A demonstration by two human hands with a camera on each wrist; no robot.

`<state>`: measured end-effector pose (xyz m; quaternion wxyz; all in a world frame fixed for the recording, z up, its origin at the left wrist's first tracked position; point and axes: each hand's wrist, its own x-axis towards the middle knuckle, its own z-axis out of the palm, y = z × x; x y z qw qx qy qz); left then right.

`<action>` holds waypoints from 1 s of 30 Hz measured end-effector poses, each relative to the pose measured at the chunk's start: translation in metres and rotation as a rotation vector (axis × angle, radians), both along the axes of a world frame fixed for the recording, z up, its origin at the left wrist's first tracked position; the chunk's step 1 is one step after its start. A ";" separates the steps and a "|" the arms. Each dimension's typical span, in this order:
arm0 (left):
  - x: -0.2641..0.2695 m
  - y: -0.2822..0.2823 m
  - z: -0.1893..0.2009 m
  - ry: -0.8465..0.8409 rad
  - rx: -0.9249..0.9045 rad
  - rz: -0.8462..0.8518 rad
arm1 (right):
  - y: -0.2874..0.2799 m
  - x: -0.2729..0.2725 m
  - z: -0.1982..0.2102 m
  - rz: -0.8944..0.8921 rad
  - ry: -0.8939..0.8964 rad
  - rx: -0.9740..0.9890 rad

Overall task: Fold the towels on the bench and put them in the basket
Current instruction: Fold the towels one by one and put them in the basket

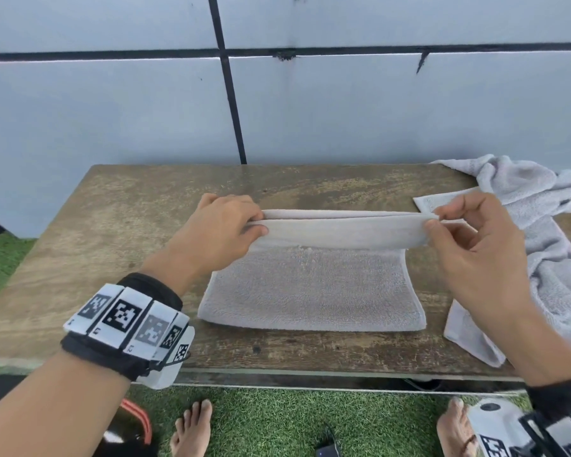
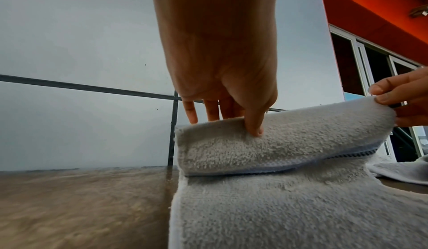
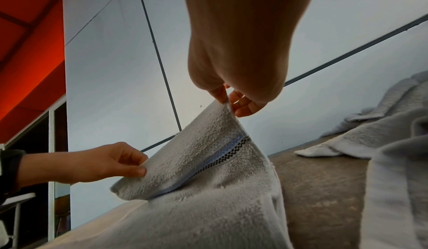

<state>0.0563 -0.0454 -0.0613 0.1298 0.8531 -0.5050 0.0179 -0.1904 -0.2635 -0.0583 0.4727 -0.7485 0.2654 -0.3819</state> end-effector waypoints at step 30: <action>-0.009 0.030 0.020 0.217 -0.003 0.152 | -0.009 -0.018 -0.013 -0.054 0.121 -0.013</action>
